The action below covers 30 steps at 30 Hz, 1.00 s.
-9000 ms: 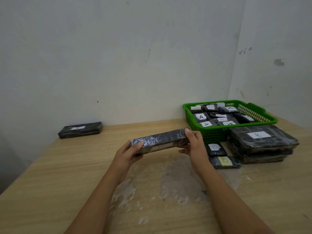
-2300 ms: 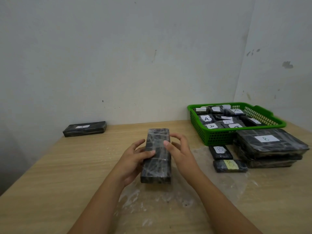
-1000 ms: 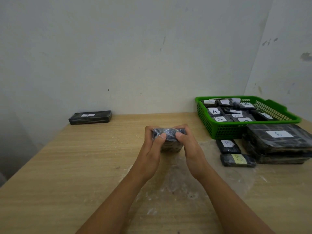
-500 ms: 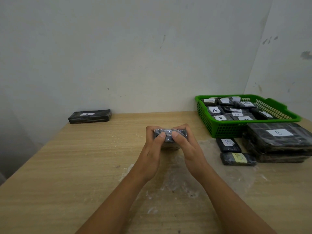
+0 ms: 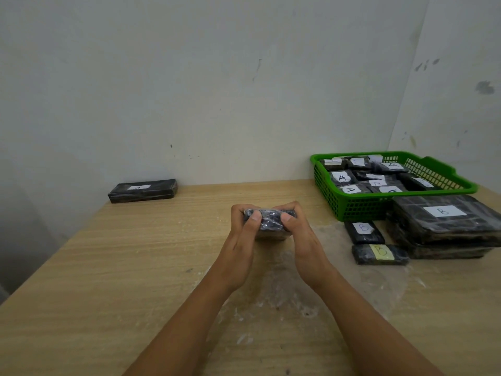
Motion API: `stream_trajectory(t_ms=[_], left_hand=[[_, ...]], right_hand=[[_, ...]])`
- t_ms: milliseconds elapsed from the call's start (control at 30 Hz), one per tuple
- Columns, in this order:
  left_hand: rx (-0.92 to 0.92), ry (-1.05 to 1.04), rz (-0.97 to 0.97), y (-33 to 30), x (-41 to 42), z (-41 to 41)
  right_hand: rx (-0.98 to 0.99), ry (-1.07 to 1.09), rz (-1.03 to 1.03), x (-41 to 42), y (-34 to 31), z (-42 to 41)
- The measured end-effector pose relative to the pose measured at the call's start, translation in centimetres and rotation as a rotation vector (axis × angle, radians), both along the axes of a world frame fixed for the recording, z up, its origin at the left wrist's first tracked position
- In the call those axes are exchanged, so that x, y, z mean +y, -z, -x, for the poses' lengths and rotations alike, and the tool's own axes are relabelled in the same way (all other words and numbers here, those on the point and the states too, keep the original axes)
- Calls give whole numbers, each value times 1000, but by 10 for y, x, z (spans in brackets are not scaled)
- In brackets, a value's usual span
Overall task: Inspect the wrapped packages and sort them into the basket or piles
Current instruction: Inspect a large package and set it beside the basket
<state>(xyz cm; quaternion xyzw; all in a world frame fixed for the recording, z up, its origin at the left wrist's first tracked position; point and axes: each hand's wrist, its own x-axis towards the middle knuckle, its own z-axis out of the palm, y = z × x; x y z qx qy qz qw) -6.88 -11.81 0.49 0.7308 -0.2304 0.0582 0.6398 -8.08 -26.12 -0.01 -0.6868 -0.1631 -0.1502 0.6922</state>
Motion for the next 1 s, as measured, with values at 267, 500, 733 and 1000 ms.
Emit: stream_trajectory(t_ms=[267,500,733,1000], left_hand=[[14,4,7,5,2,-4],[39,1,9,3,3,-4],[63,0,75,3,3,-6],[128,-30,46,-2,2,-5]], right_hand=[[9,-49,30,-2,3,-2],[12,-46,49,-1,7,-5],[7,-15,90,-3,12,-7],[-21,51,115,1,19,-11]])
